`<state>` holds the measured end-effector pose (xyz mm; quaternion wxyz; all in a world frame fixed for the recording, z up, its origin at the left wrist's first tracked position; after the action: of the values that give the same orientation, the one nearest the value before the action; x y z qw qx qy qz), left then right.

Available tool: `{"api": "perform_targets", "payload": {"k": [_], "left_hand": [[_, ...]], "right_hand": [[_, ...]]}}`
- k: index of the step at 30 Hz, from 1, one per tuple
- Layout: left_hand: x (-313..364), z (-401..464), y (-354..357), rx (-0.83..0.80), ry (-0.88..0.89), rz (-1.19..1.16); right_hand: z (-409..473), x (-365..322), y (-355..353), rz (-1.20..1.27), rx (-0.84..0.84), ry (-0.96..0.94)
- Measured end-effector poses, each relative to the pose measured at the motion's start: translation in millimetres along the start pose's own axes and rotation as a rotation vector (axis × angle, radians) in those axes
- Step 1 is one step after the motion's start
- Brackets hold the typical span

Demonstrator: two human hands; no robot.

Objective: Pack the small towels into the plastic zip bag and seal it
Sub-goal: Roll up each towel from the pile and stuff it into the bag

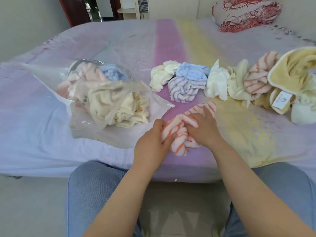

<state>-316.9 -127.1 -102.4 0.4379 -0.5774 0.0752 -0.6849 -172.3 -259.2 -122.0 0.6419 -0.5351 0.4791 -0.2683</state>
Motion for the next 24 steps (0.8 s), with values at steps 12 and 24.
{"api": "perform_targets", "payload": {"k": [12, 24], "left_hand": [[15, -14, -103, 0.404, 0.073, 0.649], [23, 14, -141, 0.251, 0.107, 0.242]], "right_hand": [[-28, -34, -5, 0.905, -0.329, -0.101], [-30, -177, 10, 0.867, 0.161, -0.006]]}}
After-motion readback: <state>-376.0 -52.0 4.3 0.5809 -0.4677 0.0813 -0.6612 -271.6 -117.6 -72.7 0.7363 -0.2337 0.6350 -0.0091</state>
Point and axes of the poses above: each hand's wrist, its own z-axis towards the middle knuckle, its own y-axis out of the palm, x = y × z, the point moved 4 cm from there along z, towards the middle knuckle, and after that the axes turned 10 degrees about -z, right-handed, at the moved point
